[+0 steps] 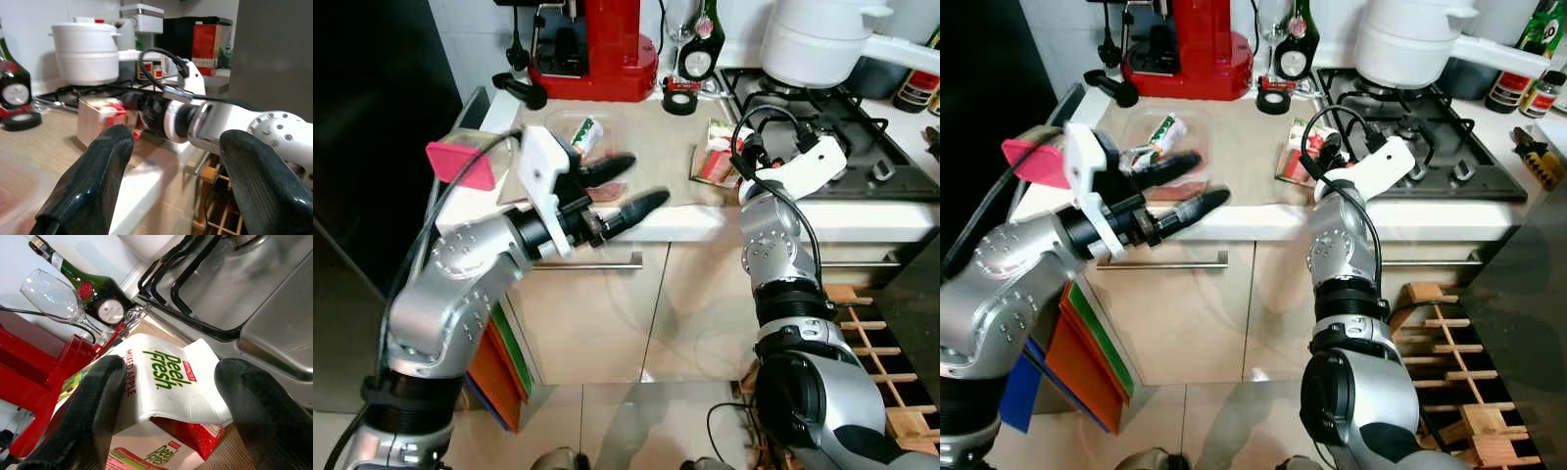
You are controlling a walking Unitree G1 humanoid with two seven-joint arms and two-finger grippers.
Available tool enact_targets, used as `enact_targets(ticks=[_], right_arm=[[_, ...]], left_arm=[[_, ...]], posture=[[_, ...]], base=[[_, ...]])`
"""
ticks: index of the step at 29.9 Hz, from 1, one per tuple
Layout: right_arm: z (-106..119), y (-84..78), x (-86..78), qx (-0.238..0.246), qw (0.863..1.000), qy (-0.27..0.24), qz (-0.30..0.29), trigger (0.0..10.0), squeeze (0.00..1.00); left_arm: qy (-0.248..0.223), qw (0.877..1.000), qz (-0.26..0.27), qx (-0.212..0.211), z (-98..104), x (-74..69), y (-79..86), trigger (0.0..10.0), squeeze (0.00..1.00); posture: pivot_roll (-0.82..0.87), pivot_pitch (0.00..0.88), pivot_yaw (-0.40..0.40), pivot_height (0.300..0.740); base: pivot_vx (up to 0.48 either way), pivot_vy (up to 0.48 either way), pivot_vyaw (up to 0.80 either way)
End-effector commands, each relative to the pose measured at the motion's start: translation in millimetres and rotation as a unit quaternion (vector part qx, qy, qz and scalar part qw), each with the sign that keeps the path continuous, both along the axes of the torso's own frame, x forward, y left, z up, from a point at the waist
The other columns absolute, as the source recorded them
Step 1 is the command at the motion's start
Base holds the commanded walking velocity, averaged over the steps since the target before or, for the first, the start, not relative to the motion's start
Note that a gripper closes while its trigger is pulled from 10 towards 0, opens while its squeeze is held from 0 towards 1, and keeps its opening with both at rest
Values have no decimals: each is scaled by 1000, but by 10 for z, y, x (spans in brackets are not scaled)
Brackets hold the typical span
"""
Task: Restocking fridge
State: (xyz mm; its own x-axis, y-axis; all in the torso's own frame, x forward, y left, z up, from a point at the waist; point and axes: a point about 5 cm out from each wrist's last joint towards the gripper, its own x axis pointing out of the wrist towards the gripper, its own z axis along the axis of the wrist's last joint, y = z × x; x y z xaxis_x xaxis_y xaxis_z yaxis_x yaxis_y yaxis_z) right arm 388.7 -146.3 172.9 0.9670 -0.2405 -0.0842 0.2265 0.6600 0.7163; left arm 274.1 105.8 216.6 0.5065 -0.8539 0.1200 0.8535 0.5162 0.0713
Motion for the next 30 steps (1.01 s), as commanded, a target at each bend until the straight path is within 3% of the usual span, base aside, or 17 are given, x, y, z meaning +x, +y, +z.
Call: enact_targets(ticks=[1,3,9,15,22,30], right_arm=[[-5,8,18,19,1000,5,0,10000,0],[-56,-4,23,38,999,17,-2,10000,0],[-75,-4,29,52,998,23,-3,10000,0],[249,6,1,-41,998,-50,-8,10000,0],[168,22,-92,-28,999,-42,-11,10000,0],[97,5,-224,2,999,-34,-28,10000,0]], left_arm=[[-9,1000,-5,-3,6,-26,-25,10000,0],[21,1000,9,-13,-118,-11,-42,10000,0],[30,999,24,-19,-164,3,-60,10000,0],[15,999,46,-20,-158,42,-39,10000,0],[2,998,56,23,-327,43,17,10000,0],[-6,998,59,29,-436,-14,28,10000,0]], posture=[[66,7,15,740],[64,11,19,740],[60,14,18,740],[56,18,17,740],[45,27,30,740],[41,37,37,740]], base=[[0,0,0],[0,0,0],[0,0,0],[0,0,0],[0,0,0],[0,0,0]])
